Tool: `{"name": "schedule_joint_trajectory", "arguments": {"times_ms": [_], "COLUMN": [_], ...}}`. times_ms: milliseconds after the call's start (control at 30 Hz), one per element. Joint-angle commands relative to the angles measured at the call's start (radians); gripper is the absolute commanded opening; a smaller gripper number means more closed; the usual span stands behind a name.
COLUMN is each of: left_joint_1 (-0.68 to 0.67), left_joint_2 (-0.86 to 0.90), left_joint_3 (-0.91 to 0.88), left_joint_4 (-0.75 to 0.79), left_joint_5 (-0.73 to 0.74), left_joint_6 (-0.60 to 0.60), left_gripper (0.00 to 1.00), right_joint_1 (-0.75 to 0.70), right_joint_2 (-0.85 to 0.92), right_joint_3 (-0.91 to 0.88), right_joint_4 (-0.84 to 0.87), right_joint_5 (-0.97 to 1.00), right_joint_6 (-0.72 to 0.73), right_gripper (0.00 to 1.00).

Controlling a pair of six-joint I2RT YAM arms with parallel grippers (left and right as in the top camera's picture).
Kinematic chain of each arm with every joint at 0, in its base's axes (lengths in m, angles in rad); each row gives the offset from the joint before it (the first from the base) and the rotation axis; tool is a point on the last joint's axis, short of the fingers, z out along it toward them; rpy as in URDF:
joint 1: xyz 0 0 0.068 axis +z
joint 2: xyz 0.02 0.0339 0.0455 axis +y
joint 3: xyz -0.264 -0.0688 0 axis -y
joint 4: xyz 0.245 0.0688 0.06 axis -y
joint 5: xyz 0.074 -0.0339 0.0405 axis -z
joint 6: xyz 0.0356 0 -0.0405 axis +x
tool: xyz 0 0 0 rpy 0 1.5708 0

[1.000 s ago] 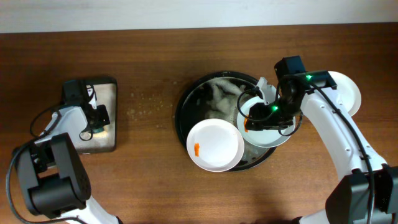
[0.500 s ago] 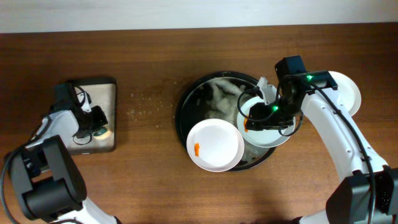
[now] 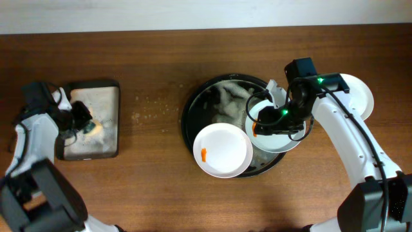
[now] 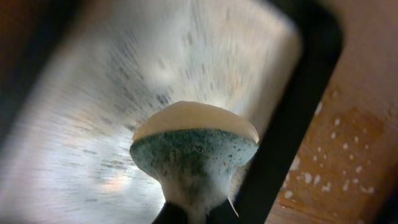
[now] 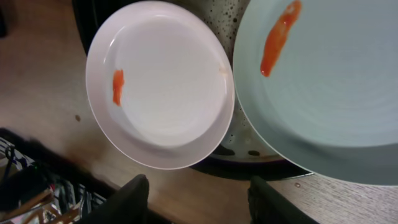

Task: Clean dirty plates on tray and stack at the side

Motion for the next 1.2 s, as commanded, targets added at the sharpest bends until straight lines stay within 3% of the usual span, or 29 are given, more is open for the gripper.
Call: {"name": "schedule_joint_trajectory", "arguments": {"times_ms": [0,200,333,433,533,667,833,933,1067,1167], "left_joint_1": [-0.069,-0.196,-0.283,-0.431,-0.581,-0.679,-0.701,-0.708,-0.736,-0.74], "left_joint_2": [-0.135,-0.145,-0.214,-0.27,-0.27,-0.27,-0.22,-0.177,-0.149,-0.148], "left_joint_3": [0.029,0.029,0.047,0.05,0.05,0.05,0.05,0.05,0.05,0.05], "left_joint_4": [-0.01,-0.028,-0.054,-0.053,-0.039,0.059,0.223,0.259,0.3,0.306], "left_joint_5": [-0.199,-0.253,-0.22,-0.158,-0.137,-0.11,0.103,0.148,0.143,0.14], "left_joint_6": [0.225,0.276,0.278,0.291,0.286,0.258,0.217,0.218,0.218,0.218], "left_gripper": [0.0,0.0,0.0,0.0,0.0,0.0,0.0,0.0,0.0,0.0], "right_joint_1": [0.005,-0.002,-0.077,-0.193,-0.242,-0.283,-0.317,-0.316,-0.315,-0.315], "right_joint_2": [-0.028,-0.028,-0.021,0.021,0.096,0.202,0.267,0.243,0.214,0.206], "right_joint_3": [0.001,0.001,0.0,-0.001,-0.016,-0.094,-0.112,-0.086,-0.081,-0.074], "right_joint_4": [0.004,0.011,0.024,0.035,0.06,0.19,0.263,0.244,0.245,0.257], "right_joint_5": [0.12,0.161,0.26,0.335,0.378,0.386,0.339,0.314,0.187,0.132], "right_joint_6": [0.117,0.19,0.277,0.348,0.348,0.348,0.344,0.34,0.311,0.311], "right_gripper": [0.55,0.59,0.6,0.58,0.5,0.41,0.18,0.19,0.05,0.04]}}
